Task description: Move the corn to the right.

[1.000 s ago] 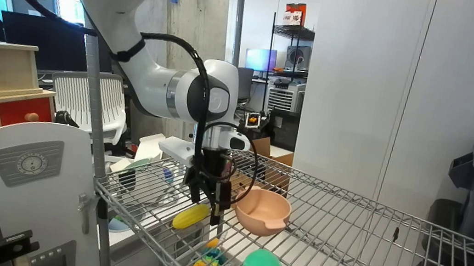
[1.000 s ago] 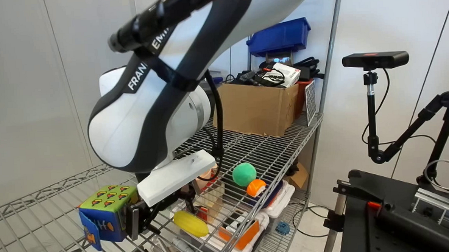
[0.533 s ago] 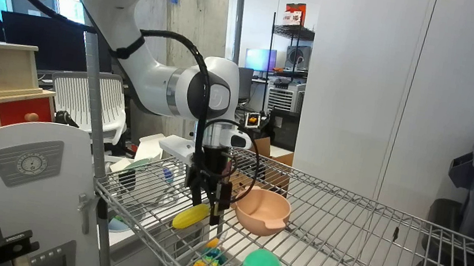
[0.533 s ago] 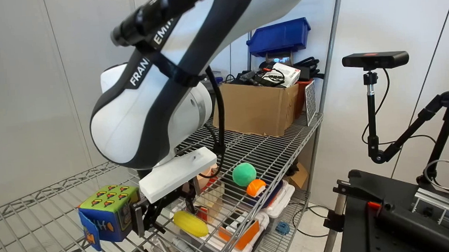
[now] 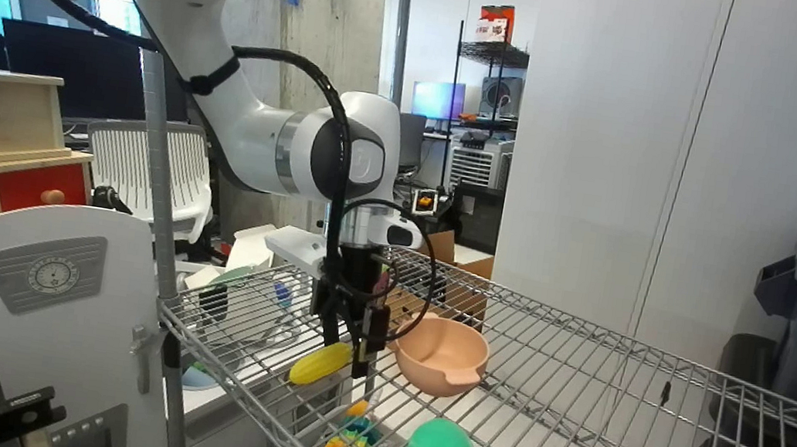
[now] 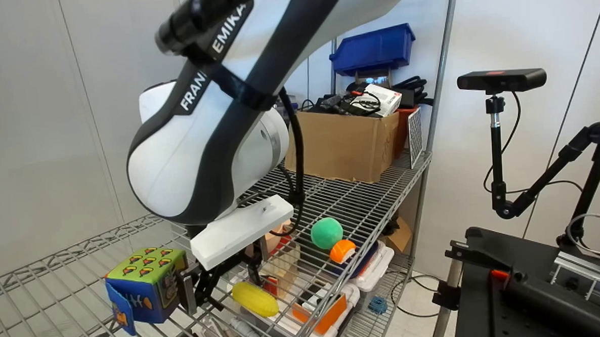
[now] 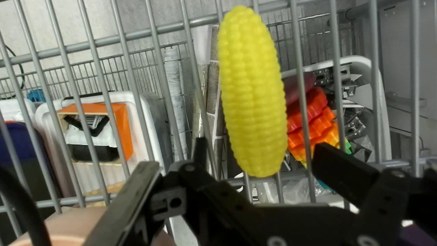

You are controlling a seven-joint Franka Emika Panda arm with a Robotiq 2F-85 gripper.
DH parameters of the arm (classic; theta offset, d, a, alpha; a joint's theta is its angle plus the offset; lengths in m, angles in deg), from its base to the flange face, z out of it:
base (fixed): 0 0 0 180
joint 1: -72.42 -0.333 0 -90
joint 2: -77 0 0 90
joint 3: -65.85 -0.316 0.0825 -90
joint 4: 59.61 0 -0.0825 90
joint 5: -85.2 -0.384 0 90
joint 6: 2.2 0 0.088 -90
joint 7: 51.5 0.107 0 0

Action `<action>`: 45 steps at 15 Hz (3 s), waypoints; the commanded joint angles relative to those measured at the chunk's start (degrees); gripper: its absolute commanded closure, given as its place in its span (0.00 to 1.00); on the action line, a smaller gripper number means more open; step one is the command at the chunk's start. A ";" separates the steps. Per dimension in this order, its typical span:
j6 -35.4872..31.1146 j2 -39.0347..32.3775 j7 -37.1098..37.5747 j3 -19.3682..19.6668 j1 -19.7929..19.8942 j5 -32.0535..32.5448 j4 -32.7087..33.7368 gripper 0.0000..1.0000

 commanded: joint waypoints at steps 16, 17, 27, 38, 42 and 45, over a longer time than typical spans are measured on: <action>0.00 26.81 1.19 0.00 0.39 2.51 -30.93 0.00; 0.37 26.04 0.80 0.11 1.10 2.26 -28.51 0.00; 2.32 17.80 0.82 -0.18 2.83 1.50 -19.12 0.00; 3.26 12.59 1.04 -0.94 -0.05 1.39 -14.14 0.00; 6.22 9.32 1.21 -0.65 0.09 1.18 -8.87 0.00; 8.66 5.96 1.74 0.09 0.09 1.45 -4.58 0.00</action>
